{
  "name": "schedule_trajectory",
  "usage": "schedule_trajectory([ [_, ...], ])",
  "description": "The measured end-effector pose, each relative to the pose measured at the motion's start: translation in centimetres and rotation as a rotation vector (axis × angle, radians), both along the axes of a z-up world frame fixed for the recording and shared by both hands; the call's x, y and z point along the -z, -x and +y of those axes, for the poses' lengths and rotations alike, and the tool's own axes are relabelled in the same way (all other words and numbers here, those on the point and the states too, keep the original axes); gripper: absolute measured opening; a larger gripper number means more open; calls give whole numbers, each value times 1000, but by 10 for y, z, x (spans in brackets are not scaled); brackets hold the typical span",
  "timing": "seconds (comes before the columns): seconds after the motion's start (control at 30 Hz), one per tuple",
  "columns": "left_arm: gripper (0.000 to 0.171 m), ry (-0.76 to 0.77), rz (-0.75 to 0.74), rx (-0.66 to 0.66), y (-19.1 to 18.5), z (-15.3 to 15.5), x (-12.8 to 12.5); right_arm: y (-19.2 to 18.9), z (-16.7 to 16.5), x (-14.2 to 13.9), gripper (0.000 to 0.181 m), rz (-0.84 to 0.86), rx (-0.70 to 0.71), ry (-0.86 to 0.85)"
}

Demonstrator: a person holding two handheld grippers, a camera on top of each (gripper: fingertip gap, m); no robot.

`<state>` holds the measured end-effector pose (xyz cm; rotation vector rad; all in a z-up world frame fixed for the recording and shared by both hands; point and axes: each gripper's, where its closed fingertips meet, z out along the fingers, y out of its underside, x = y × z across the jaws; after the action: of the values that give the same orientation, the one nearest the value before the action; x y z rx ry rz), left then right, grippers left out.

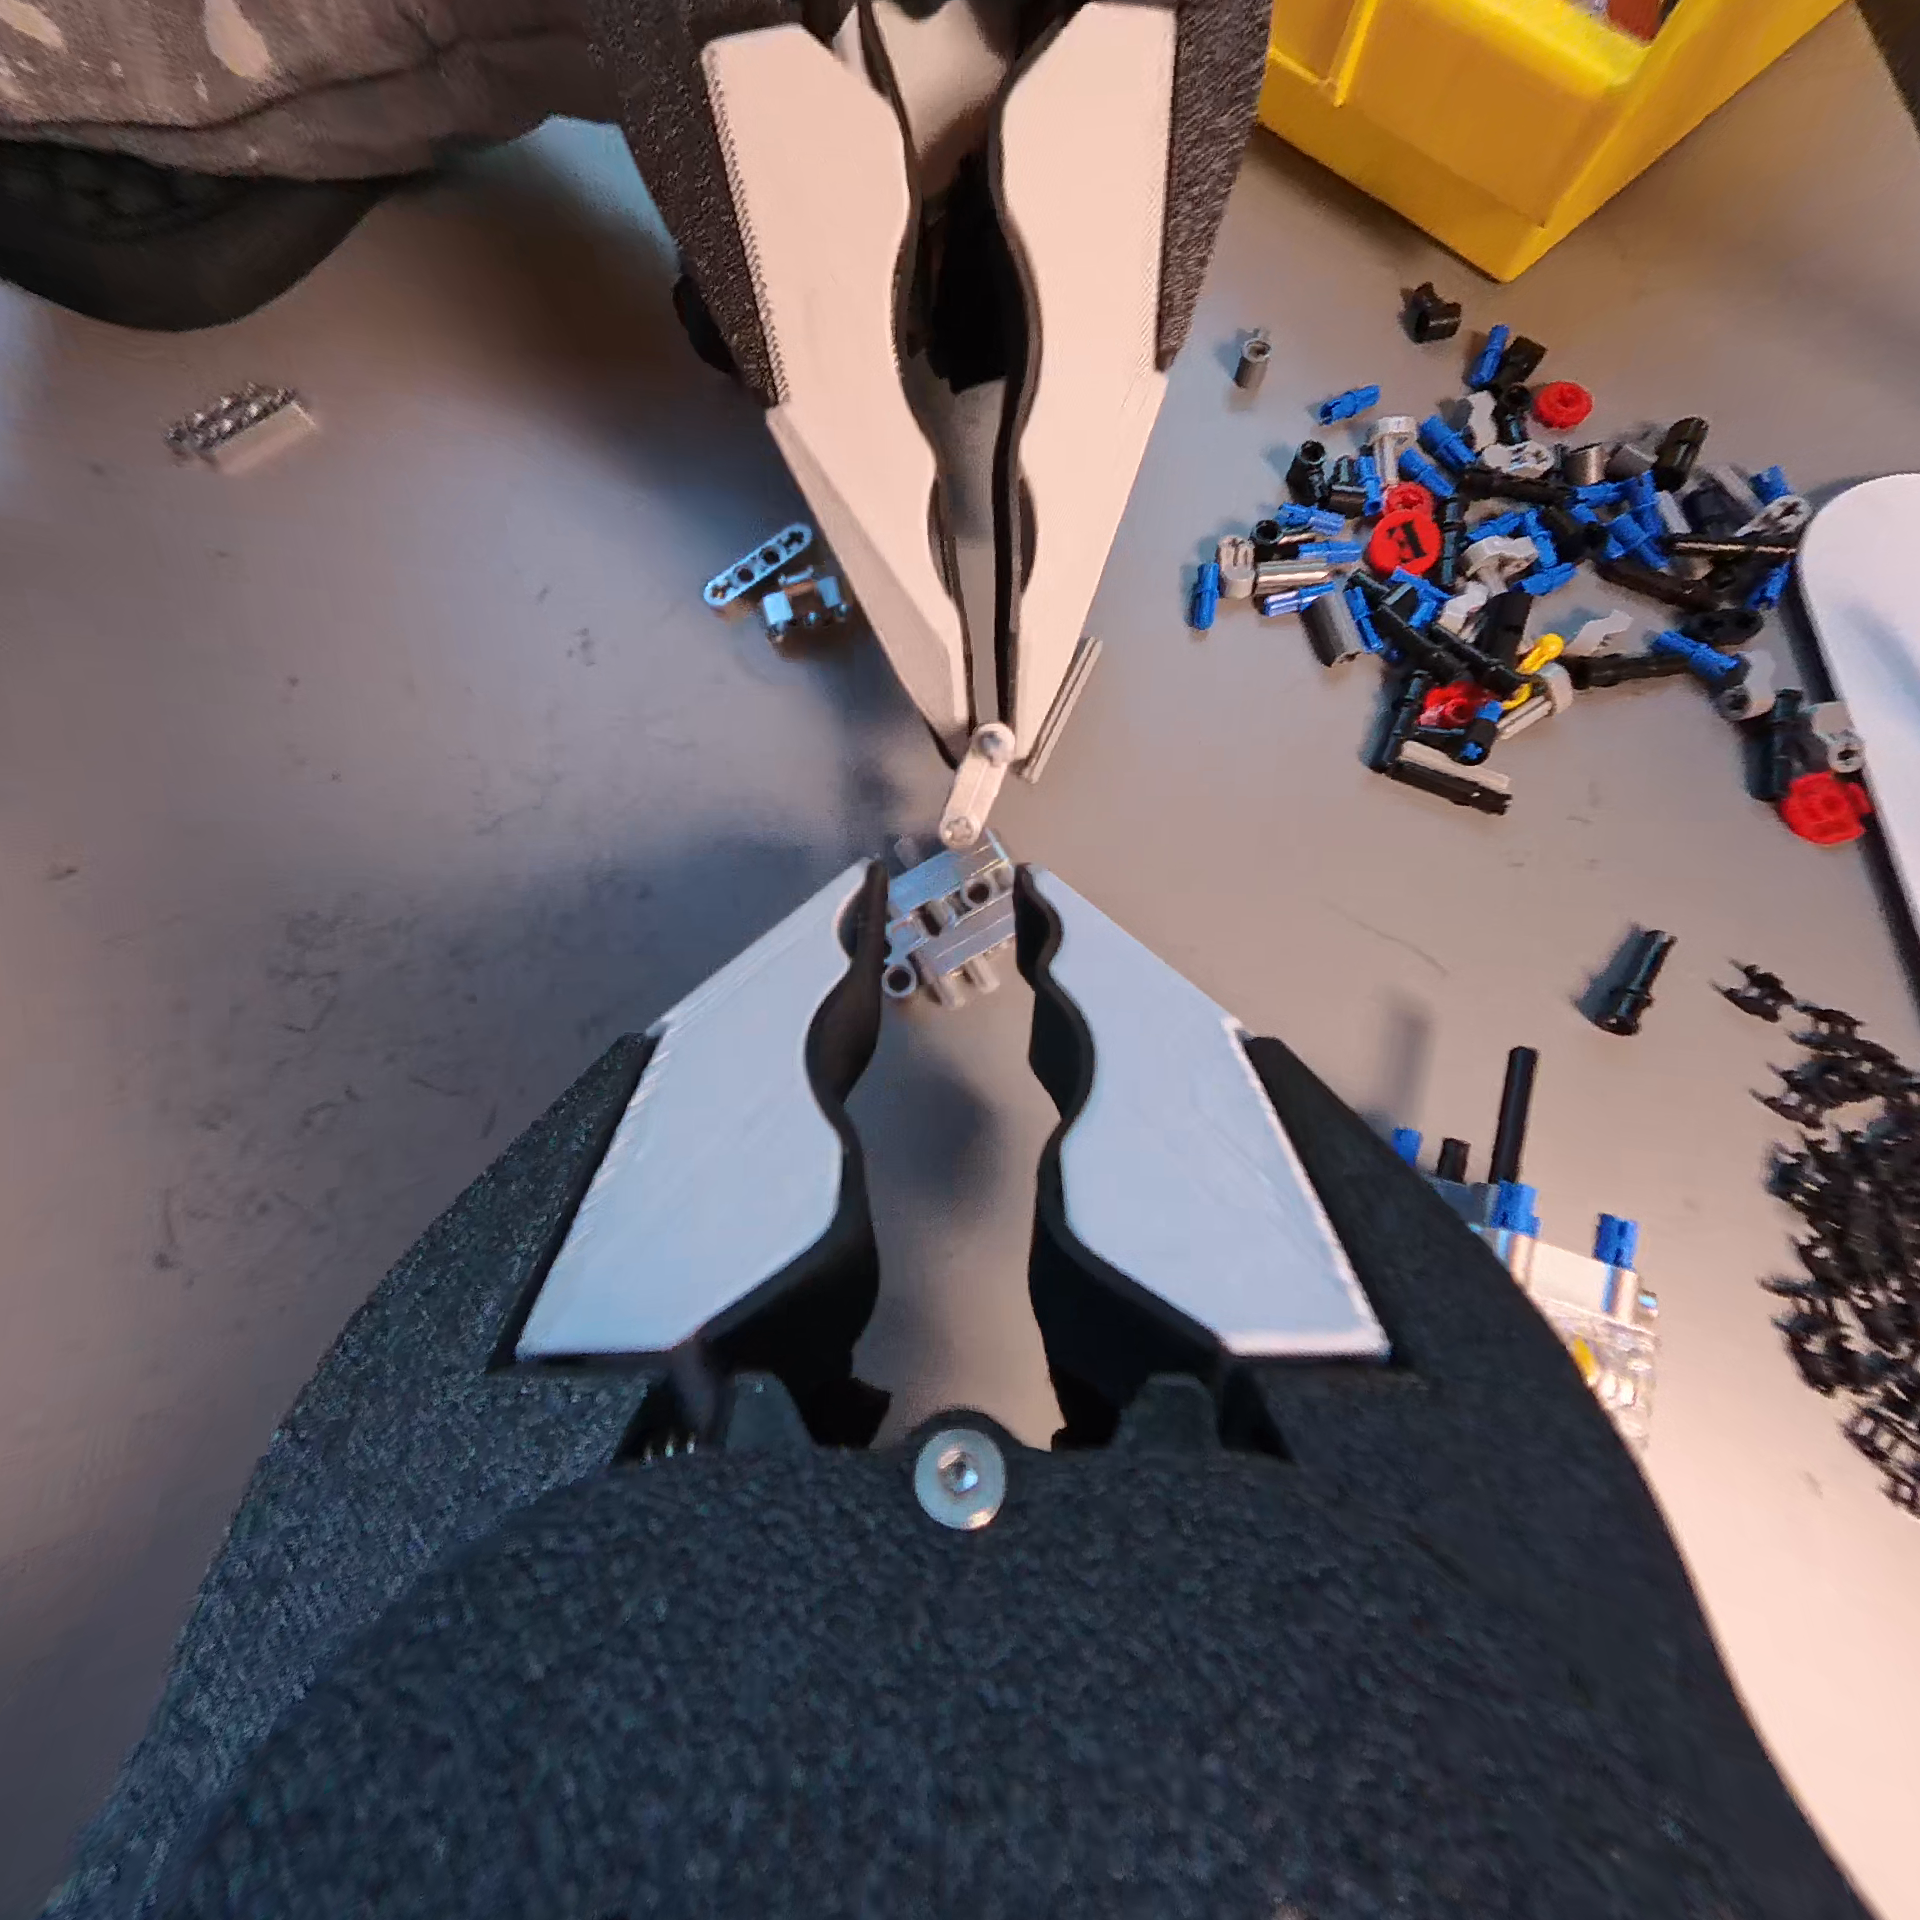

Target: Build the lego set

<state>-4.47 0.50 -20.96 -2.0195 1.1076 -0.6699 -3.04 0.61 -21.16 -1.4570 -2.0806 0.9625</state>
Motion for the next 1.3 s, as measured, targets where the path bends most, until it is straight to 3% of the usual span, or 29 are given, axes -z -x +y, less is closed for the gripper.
schedule_trajectory([
  [0.07,3,-17,-30,-19,1,2,-5,9,1,-7,18,60,31,16],
  [0.1,3,-25,-32,-29,2,4,-6,13,0,-12,7,90,36,33],
  [0.2,3,-26,-45,-45,6,6,-8,12,3,-9,0,70,25,5],
  [0.43,2,-50,-34,-42,4,6,-11,9,2,-11,0,52,17,24],
  [0.53,2,-58,-50,-75,8,11,-13,10,2,-13,28,64,32,71],
  [0.6,2,-71,-53,-87,8,12,-15,17,3,-20,22,110,59,84],
  [0.63,2,-81,-47,-92,8,13,-15,20,5,-22,7,126,79,77],
  [0.83,2,-21,-40,-54,7,4,-9,14,11,-23,0,97,69,51],
  [1.0,2,-59,-16,-66,6,6,-11,13,12,-19,0,73,49,-36],
  [1.07,2,-57,-35,-73,8,7,-12,10,13,-21,31,69,47,-37],
  [1.13,2,-57,-51,-53,5,4,-14,15,9,-27,38,131,37,-49],
  [1.17,2,-59,-58,-44,2,3,-15,18,8,-26,10,146,30,-64],
  [1.3,2,-54,-62,-24,-2,-1,-13,16,1,-23,5,130,-18,-42],
])
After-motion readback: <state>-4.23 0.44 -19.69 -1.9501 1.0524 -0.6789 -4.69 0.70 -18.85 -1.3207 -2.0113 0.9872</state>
